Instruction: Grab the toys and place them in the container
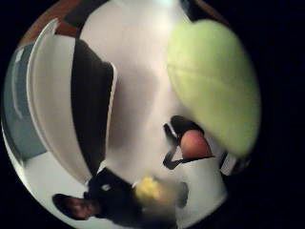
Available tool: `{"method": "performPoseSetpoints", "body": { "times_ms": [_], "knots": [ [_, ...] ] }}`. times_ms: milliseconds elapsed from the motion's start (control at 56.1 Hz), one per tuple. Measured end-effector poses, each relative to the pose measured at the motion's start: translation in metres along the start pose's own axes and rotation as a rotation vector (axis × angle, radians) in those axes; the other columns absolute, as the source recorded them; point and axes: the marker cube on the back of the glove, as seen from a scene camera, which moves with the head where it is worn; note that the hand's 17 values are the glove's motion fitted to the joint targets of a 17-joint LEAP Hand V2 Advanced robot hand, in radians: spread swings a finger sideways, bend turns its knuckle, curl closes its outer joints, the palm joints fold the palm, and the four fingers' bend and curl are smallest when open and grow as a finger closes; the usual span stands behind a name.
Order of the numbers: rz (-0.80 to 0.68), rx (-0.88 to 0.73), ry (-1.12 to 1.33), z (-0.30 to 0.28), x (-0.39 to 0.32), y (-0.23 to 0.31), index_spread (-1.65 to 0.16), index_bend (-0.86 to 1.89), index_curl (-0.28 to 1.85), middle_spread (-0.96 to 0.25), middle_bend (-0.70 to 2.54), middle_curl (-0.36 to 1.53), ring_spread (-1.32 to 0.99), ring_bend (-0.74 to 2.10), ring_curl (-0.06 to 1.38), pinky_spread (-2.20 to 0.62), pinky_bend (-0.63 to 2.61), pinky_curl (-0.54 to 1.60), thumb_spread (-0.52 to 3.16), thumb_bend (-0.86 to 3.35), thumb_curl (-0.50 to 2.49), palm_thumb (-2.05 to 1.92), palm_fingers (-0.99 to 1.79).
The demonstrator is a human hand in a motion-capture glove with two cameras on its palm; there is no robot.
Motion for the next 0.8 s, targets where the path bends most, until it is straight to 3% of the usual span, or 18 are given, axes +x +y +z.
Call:
{"method": "performPoseSetpoints", "body": {
  "times_ms": [178,338,588,695,802],
  "knots": [
    [0.008,0.147,-0.053,-0.002,-0.008,-0.006,-0.32,0.23,0.29,-0.15,0.32,0.28,-0.24,0.82,0.3,-0.21,1.01,0.34,1.16,0.26,0.47,0.69,0.79],
    [0.027,0.147,0.052,-0.05,-0.014,0.008,-0.4,0.45,0.41,-0.24,0.59,0.4,-0.39,1.0,0.42,-0.32,0.95,0.38,0.82,0.29,0.61,0.82,1.05],
    [-0.113,0.462,-0.035,-0.192,-0.09,0.048,-0.48,0.7,0.64,-0.28,0.89,0.6,-0.49,1.2,0.57,-0.37,1.0,0.47,0.34,0.33,0.76,0.83,0.97],
    [-0.337,0.526,-0.011,-0.214,-0.13,0.042,-0.5,0.77,0.74,-0.28,0.97,0.67,-0.5,1.26,0.62,-0.38,1.06,0.51,0.16,0.34,0.8,0.81,0.9],
    [-0.252,0.5,-0.174,-0.204,-0.212,0.034,-0.52,0.8,0.83,-0.29,1.03,0.73,-0.51,1.3,0.67,-0.39,1.12,0.55,0.02,0.34,0.83,0.78,0.82]
  ]
}}
